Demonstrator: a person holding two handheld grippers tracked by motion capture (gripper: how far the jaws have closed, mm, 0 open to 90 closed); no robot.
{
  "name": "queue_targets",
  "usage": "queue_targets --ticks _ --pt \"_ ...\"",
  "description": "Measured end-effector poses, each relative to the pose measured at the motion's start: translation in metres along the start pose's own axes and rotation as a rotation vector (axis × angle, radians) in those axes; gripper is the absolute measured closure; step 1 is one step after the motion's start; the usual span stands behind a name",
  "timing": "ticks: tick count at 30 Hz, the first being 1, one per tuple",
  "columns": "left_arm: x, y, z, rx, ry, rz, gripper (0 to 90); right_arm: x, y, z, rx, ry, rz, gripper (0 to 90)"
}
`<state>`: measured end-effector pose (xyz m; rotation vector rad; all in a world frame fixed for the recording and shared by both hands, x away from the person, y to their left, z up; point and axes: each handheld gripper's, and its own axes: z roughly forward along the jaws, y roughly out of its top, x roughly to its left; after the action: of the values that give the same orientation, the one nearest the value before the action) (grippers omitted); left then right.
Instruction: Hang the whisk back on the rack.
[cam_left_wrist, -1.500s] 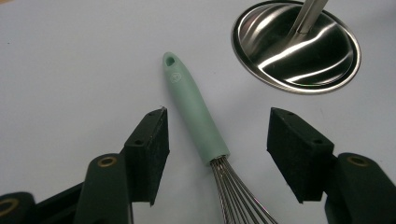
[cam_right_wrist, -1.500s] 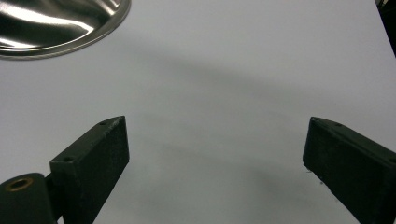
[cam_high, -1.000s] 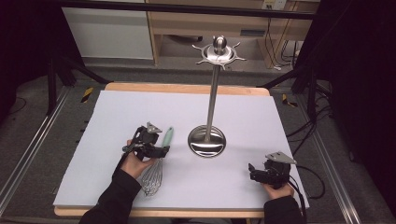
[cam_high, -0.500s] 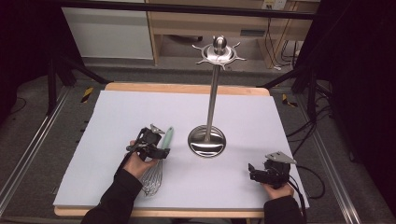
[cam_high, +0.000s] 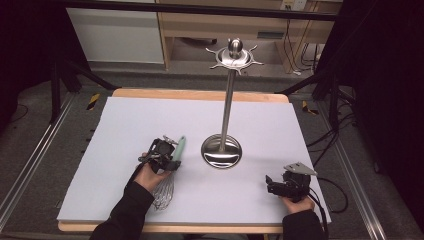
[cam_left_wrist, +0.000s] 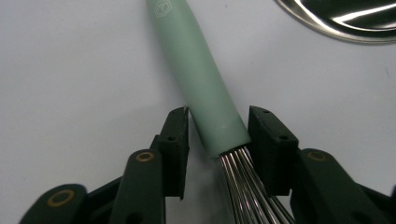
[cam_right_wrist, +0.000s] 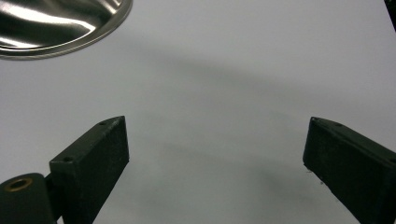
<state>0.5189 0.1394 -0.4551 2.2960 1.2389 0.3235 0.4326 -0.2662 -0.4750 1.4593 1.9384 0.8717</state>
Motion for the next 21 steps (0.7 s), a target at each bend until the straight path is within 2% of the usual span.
queue_targets --ticks 8,14,17,19,21 --pt "-0.001 0.0 -0.002 0.005 -0.022 -0.005 63.1 0.0 0.0 0.0 0.0 0.0 0.0 7.4" --pt "-0.008 0.001 -0.003 0.032 -0.019 0.039 63.5 0.0 0.0 0.0 0.004 0.001 -0.001 7.4" --pt "-0.009 0.002 -0.003 0.04 -0.025 0.047 61.6 0.0 0.0 0.0 0.003 0.003 0.001 7.5" --pt "-0.01 0.004 -0.004 0.044 -0.043 0.044 56.7 0.0 0.0 0.0 0.004 0.003 -0.001 7.5" --pt "-0.011 0.005 -0.005 0.05 -0.047 0.039 56.0 0.0 0.0 0.0 0.006 0.003 -0.001 7.5"
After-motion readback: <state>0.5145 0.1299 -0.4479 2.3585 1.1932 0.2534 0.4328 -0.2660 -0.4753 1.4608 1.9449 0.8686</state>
